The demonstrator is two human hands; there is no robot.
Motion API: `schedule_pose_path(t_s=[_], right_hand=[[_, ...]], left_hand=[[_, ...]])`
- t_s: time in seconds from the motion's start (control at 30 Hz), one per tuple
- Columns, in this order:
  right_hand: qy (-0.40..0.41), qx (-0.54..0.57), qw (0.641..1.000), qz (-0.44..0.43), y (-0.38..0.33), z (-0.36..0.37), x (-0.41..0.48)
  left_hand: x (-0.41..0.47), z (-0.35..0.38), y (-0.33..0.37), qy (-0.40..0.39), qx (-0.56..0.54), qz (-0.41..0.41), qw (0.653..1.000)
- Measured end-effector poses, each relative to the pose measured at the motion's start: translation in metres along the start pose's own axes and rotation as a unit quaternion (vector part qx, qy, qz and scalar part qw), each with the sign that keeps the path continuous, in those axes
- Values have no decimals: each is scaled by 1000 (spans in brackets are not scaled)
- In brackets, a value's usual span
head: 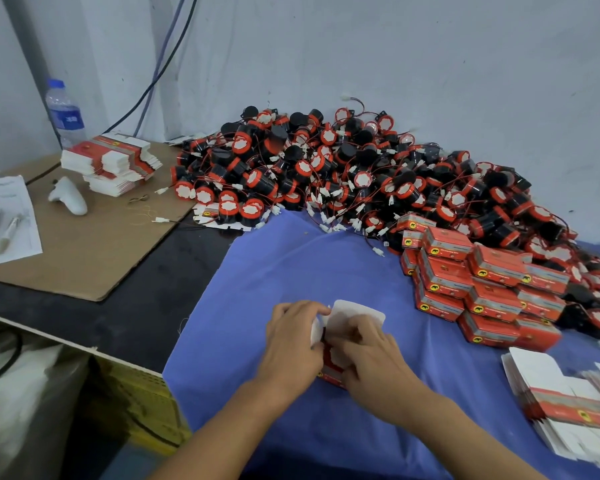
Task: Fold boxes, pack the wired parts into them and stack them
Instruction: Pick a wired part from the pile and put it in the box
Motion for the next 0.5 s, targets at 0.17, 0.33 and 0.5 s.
schedule_pose_path(t_s=[0.17,0.33,0.5], right_hand=[[95,48,994,-4,-3,2,-13],[155,8,988,-20,-1,3,-25],[159,50,986,0,-4,6,-25]], left_hand=[[7,3,2,-40,-23,31,998],[6,6,-3,-34,-5,49,998],[13,6,-6,-82,-9,22,996]])
Point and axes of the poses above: each hand's wrist, its own x-axis towards the middle knuckle, its own z-axis out of the palm, y = z × x, the point moved 2 cm from there along x, towards the middle knuckle, and after that the axes turned 2 degrees about -z, right-handed, at the moved point
